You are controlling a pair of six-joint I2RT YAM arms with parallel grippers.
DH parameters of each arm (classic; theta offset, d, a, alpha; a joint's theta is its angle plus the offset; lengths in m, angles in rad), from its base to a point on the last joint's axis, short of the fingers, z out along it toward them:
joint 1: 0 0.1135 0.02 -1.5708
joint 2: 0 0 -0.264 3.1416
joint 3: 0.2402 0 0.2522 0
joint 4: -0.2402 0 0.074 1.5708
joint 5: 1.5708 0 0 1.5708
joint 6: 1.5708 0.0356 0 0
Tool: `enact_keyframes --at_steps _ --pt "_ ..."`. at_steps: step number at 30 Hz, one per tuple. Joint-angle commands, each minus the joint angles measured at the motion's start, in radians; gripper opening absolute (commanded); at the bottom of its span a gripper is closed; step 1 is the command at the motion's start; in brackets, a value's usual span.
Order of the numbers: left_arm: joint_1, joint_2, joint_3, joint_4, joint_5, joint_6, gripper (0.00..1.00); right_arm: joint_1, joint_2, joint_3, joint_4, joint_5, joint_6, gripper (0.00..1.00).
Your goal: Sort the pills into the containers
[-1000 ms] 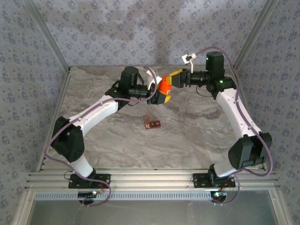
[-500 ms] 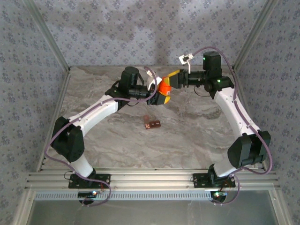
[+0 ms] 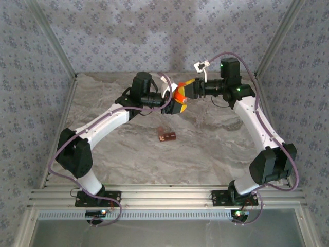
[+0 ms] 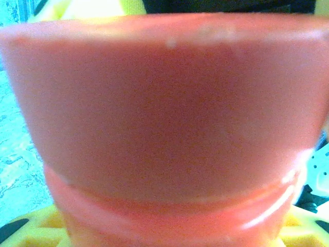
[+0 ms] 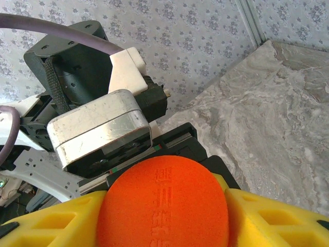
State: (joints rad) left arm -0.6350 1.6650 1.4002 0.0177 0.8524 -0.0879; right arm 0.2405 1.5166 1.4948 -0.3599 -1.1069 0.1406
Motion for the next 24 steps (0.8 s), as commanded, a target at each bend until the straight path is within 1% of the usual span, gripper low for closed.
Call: enact_keyframes --at_steps 1,4,6,8,14,17,20,22,24 --pt "0.000 0.000 0.036 0.031 0.033 0.019 0.00 0.002 -0.020 -0.011 -0.006 0.035 0.004 0.53" --pt "-0.003 0.000 0.037 0.028 -0.005 0.021 0.00 0.011 -0.040 -0.041 0.005 0.081 0.007 0.48" --pt "-0.004 0.002 0.037 0.018 -0.045 0.027 0.00 0.031 -0.061 -0.079 0.031 0.153 0.029 0.45" --pt "-0.005 0.002 0.033 0.021 -0.075 0.028 0.00 0.062 -0.086 -0.124 0.066 0.262 0.059 0.42" --pt "-0.007 0.002 0.016 0.047 -0.120 0.024 0.00 0.159 -0.134 -0.256 0.169 0.496 0.139 0.41" --pt "-0.007 -0.002 0.006 0.065 -0.125 0.017 0.00 0.175 -0.150 -0.336 0.263 0.533 0.195 0.41" --pt "-0.006 -0.001 0.006 0.062 -0.126 0.017 0.00 0.175 -0.149 -0.343 0.274 0.528 0.196 0.43" --pt "-0.007 0.000 0.005 0.059 -0.129 0.018 0.00 0.168 -0.150 -0.329 0.257 0.515 0.180 0.47" --pt "-0.008 0.002 0.003 0.056 -0.131 0.021 0.00 0.151 -0.156 -0.311 0.238 0.474 0.157 0.57"
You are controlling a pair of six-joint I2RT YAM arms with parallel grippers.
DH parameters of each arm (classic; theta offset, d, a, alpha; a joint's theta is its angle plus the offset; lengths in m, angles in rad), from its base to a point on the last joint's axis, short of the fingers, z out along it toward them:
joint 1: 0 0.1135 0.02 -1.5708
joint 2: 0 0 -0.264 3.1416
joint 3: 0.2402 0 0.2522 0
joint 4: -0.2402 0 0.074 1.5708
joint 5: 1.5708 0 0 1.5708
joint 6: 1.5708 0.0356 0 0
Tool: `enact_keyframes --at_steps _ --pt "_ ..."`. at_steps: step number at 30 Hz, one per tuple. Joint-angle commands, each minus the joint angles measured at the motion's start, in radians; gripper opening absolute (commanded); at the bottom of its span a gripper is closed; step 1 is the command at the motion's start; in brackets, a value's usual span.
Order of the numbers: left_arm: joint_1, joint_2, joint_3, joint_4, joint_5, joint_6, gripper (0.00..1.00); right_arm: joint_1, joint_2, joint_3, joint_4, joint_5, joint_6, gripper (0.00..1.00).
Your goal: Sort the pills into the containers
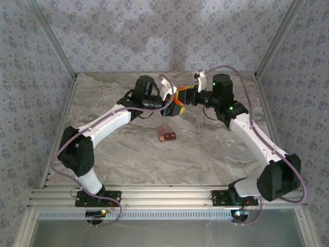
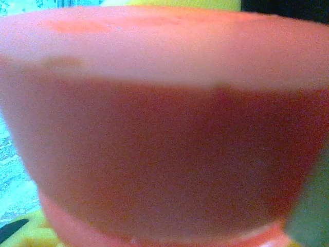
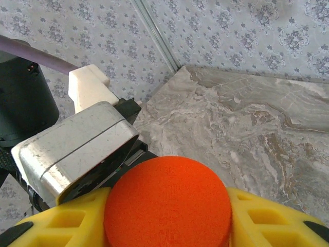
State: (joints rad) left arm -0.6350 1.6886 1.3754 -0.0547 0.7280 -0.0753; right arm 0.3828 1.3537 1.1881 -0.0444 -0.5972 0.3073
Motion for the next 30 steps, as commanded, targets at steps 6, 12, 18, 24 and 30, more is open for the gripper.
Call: enact_keyframes --at_steps 6,12,18,24,30 --pt "-0.007 -0.021 0.029 0.128 -0.003 0.009 0.00 -0.119 -0.044 0.040 -0.122 -0.374 -0.097 0.82" --pt "-0.007 -0.023 0.034 0.122 0.030 0.015 0.00 -0.227 -0.047 0.098 -0.287 -0.546 -0.187 0.83" --pt "-0.005 -0.024 0.039 0.107 0.085 0.022 0.00 -0.243 0.020 0.180 -0.253 -0.495 -0.166 0.75" --pt "-0.005 -0.018 0.050 0.090 0.113 0.023 0.00 -0.207 0.093 0.267 -0.266 -0.486 -0.163 0.73" --pt "-0.005 -0.020 0.053 0.081 0.118 0.026 0.00 -0.168 0.137 0.322 -0.312 -0.463 -0.191 0.76"
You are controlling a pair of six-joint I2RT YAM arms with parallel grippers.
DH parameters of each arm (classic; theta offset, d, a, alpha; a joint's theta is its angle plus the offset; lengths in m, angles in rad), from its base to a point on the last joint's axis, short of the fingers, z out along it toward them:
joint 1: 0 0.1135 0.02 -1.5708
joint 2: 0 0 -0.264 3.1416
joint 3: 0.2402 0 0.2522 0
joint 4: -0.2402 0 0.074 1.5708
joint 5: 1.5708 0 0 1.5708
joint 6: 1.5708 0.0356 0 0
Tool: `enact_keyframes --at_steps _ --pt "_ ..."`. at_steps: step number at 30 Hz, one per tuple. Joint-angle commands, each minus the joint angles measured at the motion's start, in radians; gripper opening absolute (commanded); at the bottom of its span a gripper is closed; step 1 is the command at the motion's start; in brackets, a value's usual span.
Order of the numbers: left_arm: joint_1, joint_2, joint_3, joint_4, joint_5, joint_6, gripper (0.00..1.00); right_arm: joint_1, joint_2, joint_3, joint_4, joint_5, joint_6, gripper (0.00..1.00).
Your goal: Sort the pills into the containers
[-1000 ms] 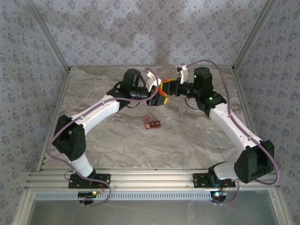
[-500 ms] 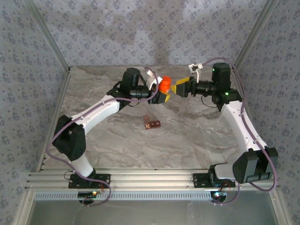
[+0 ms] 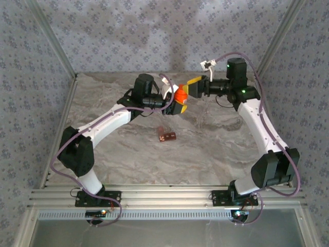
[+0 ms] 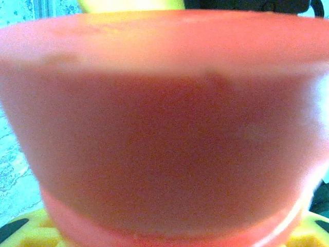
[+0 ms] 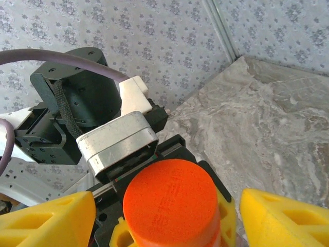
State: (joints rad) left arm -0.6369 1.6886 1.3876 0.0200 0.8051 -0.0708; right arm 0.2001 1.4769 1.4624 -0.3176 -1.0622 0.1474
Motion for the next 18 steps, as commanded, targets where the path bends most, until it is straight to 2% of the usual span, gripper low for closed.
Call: enact_keyframes --at_steps 1,7,11,16,18 --pt "-0.003 -0.019 0.041 0.005 0.040 0.021 0.00 0.019 0.018 0.052 -0.043 0.002 -0.034 0.76" --pt "-0.003 -0.021 0.047 -0.003 0.041 0.027 0.00 0.030 0.032 0.059 -0.057 0.012 -0.043 0.71" --pt "-0.003 -0.021 0.049 -0.003 0.040 0.027 0.00 0.031 0.032 0.053 -0.061 0.014 -0.045 0.60" --pt "-0.003 -0.020 0.053 -0.002 0.033 0.026 0.00 0.039 0.022 0.036 -0.064 0.027 -0.048 0.52" --pt "-0.003 -0.021 0.053 0.001 0.016 0.025 0.00 0.052 0.007 0.013 -0.058 0.067 -0.043 0.50"
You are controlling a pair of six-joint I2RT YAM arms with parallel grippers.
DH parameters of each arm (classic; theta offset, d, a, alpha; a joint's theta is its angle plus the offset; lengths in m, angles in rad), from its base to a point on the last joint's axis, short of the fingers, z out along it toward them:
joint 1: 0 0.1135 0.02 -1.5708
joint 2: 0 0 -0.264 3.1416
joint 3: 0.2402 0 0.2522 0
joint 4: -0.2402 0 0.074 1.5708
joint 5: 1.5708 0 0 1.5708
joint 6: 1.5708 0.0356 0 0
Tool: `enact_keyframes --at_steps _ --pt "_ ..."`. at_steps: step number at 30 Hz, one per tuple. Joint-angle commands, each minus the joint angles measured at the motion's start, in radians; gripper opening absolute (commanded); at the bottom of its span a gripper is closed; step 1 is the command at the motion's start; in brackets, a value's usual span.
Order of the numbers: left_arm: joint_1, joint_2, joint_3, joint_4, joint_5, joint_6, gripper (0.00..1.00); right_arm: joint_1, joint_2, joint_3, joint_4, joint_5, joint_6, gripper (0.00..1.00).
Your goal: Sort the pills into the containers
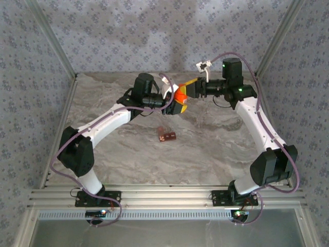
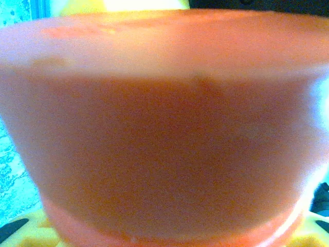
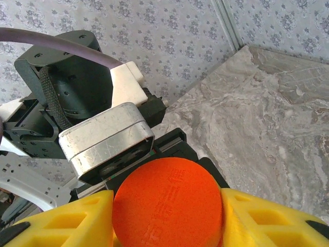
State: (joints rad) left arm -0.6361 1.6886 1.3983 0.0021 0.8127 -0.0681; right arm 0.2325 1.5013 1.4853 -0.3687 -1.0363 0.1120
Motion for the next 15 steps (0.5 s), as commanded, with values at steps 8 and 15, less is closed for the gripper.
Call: enact_keyframes --at_steps 8,15 --pt "-0.009 -0.033 0.013 0.071 -0.095 -0.004 0.00 0.150 -0.096 -0.177 0.128 0.370 0.144 0.46" --pt "-0.022 -0.036 -0.016 0.128 -0.159 -0.025 0.00 0.243 -0.112 -0.262 0.257 0.566 0.271 0.45"
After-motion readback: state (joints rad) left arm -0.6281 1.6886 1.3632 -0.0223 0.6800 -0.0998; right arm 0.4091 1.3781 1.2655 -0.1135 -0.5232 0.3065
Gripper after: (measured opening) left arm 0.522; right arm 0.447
